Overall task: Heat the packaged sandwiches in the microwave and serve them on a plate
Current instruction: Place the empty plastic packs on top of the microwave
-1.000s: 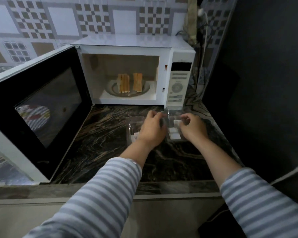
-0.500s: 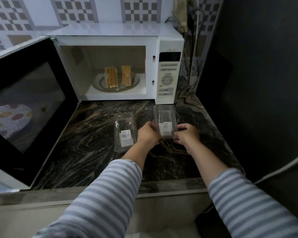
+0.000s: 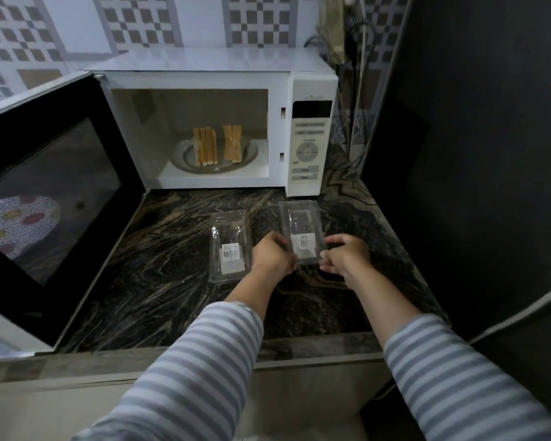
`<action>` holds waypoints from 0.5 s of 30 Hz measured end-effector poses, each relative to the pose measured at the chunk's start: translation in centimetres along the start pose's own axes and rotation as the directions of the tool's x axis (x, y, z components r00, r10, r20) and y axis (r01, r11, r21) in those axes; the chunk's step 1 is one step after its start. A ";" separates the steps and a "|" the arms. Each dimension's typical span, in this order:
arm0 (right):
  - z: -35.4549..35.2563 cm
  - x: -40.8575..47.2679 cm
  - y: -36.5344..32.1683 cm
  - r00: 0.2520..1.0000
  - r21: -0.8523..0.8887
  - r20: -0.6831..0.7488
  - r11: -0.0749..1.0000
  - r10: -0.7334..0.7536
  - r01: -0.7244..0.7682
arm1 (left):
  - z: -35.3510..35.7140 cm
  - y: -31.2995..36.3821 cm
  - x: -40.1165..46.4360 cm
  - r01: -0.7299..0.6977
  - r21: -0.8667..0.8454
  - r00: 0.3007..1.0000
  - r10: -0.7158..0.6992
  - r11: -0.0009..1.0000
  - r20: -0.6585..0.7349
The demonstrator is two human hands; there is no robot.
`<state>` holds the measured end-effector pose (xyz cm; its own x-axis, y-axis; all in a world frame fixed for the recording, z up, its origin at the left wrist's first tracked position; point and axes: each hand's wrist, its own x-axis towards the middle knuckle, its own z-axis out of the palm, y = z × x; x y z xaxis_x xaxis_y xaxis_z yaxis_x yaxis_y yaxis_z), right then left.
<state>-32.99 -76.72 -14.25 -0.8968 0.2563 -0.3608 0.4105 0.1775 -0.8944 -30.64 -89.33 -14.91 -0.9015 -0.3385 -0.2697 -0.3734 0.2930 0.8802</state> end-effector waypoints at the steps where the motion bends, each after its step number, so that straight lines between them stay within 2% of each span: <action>1: -0.1 -0.1 -0.1 1.000 0.005 0.010 1.000 0.012 -0.012 | 0.0 0.0 0.0 0.005 0.004 1.000 -0.005 1.000 0.000; 11: -0.5 -1.1 -0.5 0.999 0.013 0.044 0.999 0.031 -0.031 | -0.2 0.3 0.1 -0.037 0.095 0.999 0.036 0.995 0.011; 13: -0.6 -1.3 -0.1 0.999 -0.044 0.049 0.999 -0.011 0.013 | -0.4 0.1 0.0 -0.055 0.153 0.998 0.050 0.987 0.035; 15: -0.6 -1.3 0.2 0.994 -0.211 0.013 0.971 -0.112 0.113 | -0.8 0.4 -0.3 -0.101 0.242 0.994 0.088 0.965 0.061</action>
<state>-31.61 -76.42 -13.75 -0.9394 0.2219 -0.2614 0.3324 0.4015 -0.8534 -30.30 -89.86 -14.15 -0.9426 -0.2564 -0.2141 -0.3227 0.5335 0.7818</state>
